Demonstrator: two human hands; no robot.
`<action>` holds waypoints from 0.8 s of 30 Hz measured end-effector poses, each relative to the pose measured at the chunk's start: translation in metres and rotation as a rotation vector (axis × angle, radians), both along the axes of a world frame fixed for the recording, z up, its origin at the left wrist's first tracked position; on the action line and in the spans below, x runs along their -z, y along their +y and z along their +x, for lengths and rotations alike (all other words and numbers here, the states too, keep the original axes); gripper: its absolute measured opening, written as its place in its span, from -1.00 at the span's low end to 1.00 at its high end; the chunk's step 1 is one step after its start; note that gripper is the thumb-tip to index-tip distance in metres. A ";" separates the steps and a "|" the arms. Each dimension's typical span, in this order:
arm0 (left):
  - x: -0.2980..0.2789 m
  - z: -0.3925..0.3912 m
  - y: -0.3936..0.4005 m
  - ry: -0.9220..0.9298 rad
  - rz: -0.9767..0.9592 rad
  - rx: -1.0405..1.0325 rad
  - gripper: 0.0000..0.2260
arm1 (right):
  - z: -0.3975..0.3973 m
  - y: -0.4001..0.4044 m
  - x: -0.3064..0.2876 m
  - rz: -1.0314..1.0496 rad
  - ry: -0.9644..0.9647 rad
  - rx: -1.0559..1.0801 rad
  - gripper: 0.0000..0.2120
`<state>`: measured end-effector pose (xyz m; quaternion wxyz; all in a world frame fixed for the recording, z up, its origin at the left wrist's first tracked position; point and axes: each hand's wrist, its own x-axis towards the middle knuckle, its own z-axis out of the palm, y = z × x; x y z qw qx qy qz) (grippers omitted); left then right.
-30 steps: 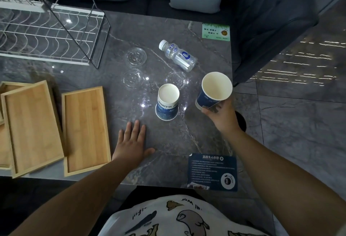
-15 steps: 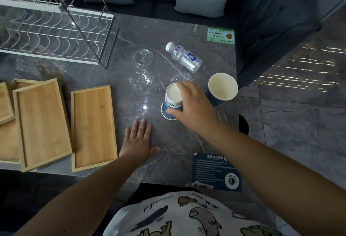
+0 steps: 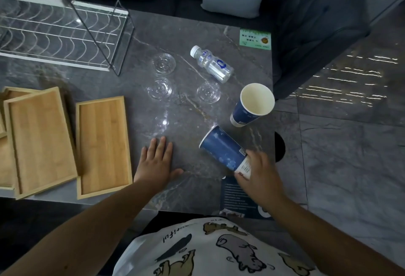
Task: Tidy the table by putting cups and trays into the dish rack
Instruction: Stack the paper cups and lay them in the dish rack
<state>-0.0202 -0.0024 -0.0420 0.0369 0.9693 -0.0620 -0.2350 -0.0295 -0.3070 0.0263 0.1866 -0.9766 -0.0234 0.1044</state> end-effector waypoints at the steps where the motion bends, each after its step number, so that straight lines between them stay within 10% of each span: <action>1: -0.001 0.000 0.000 -0.003 -0.001 0.001 -0.16 | -0.006 -0.003 0.006 -0.020 0.024 0.010 -0.33; 13: -0.005 0.001 0.000 0.016 -0.003 -0.004 -0.15 | 0.004 -0.002 0.010 -0.043 0.078 -0.001 -0.11; 24: 0.000 0.003 0.002 0.010 -0.013 -0.009 -0.15 | 0.071 0.031 -0.062 0.395 0.393 -0.064 -0.30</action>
